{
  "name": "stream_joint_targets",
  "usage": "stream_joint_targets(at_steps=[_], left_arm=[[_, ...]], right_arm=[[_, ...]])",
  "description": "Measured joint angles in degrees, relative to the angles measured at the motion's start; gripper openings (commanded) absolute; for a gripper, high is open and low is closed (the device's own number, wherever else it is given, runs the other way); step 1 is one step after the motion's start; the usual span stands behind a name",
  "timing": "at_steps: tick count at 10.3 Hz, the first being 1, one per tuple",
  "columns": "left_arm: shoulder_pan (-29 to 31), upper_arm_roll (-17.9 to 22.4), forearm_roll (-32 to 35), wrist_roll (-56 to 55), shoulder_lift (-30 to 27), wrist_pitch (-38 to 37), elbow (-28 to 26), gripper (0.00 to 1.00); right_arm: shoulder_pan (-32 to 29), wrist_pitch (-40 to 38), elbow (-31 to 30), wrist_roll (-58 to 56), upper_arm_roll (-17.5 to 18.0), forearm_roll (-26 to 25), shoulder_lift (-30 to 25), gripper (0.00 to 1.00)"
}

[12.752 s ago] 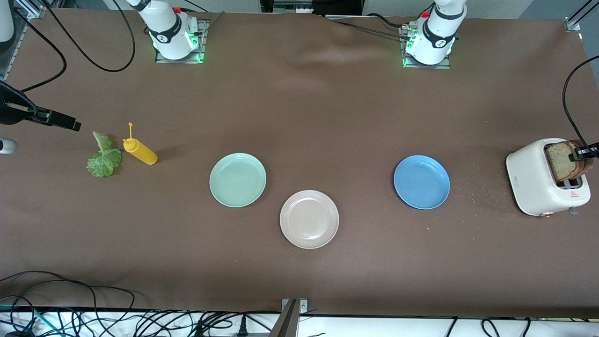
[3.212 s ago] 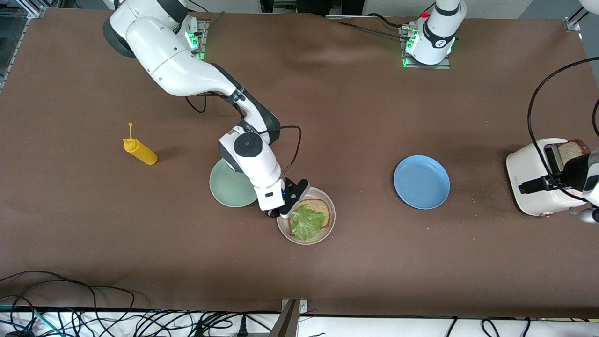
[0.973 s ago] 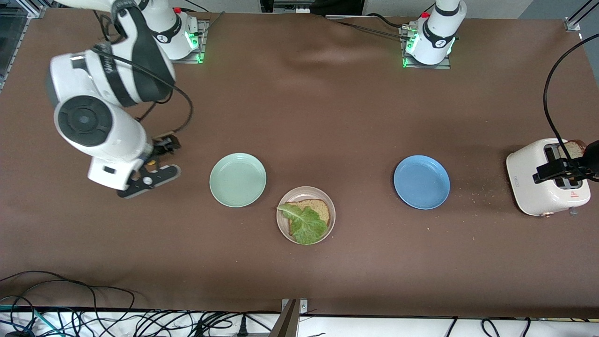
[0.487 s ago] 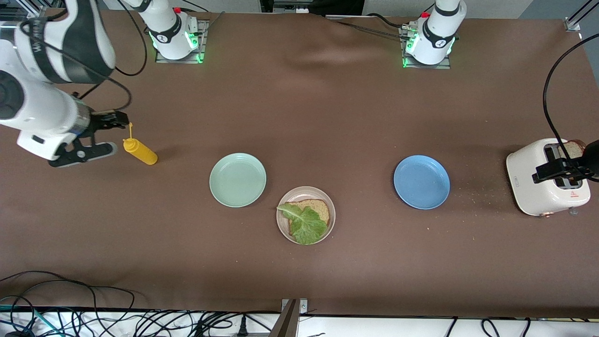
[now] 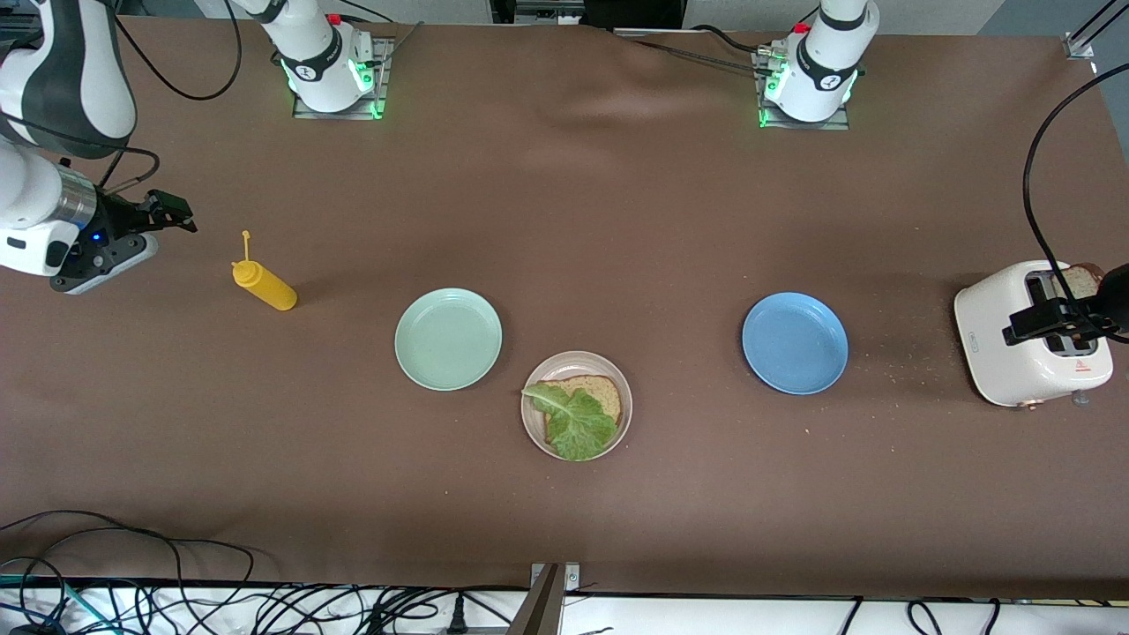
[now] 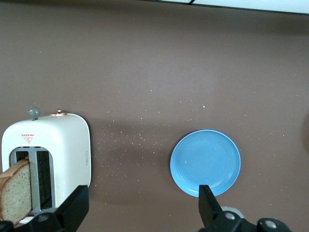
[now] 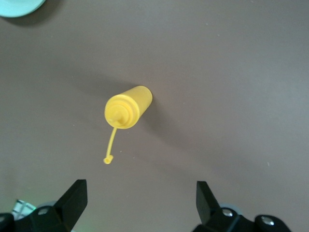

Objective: Make sandwich on beige plate with both arms
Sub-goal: 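Lower the right gripper around the yellow squeeze bottle and grasp it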

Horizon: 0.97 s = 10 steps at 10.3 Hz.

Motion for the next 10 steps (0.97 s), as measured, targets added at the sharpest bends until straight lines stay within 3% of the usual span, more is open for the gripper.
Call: stream_joint_targets(at_steps=[3, 7, 10], left_arm=[[0.02, 0.02, 0.0, 0.0, 0.0, 0.0, 0.0, 1.0], [0.02, 0.03, 0.0, 0.0, 0.0, 0.0, 0.0, 1.0], [0.0, 0.01, 0.0, 0.0, 0.0, 0.0, -0.01, 1.0]], right_arm=[[-0.01, 9.14, -7.19, -24.86, -5.53, 12.81, 0.71, 1.0], [-1.72, 9.94, -8.6, -59.11, -8.46, 35.81, 8.63, 1.0], [-2.98, 9.53, -8.57, -68.47, -8.5, 41.31, 13.59, 1.0]])
